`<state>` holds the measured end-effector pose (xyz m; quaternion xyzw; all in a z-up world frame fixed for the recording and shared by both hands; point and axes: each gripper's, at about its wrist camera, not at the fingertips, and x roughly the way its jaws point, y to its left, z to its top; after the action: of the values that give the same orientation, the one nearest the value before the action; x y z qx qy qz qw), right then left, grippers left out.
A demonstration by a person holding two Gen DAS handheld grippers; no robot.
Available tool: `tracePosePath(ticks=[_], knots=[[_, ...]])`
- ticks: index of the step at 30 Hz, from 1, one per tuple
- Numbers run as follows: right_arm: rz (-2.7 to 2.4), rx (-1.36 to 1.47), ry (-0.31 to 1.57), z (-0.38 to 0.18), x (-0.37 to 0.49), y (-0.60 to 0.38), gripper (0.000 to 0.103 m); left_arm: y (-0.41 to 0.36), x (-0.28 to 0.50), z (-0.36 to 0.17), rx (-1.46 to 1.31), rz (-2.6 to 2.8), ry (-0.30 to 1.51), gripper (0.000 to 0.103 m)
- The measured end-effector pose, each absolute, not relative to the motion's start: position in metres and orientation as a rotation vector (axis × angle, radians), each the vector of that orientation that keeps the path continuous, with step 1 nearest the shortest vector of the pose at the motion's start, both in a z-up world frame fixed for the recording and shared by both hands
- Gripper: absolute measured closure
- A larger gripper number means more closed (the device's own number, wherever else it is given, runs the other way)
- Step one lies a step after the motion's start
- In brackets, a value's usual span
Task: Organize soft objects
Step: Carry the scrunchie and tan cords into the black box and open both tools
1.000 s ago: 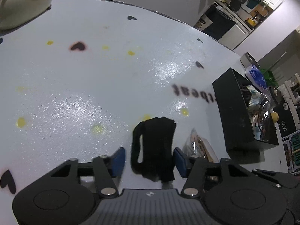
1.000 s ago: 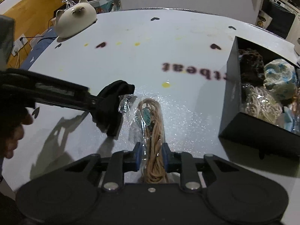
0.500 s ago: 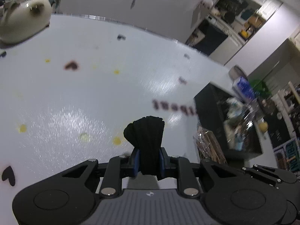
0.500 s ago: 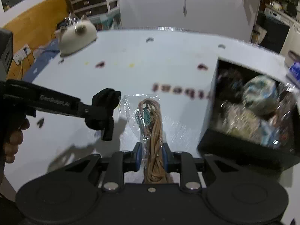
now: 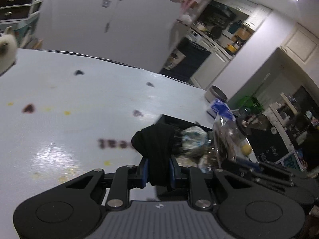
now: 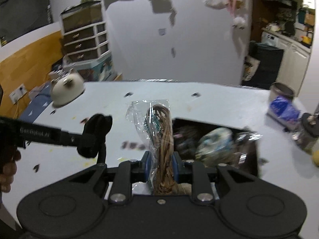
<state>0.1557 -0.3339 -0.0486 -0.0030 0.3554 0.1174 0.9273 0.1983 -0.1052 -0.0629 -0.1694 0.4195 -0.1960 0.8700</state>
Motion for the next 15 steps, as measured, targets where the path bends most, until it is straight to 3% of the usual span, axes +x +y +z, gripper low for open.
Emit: tracePosePath(ticks=[15], knots=[[0.105, 0.008, 0.716, -0.045, 0.160, -0.445, 0.080, -0.230, 0.239, -0.095, -0.427, -0.582, 0.969, 0.081]])
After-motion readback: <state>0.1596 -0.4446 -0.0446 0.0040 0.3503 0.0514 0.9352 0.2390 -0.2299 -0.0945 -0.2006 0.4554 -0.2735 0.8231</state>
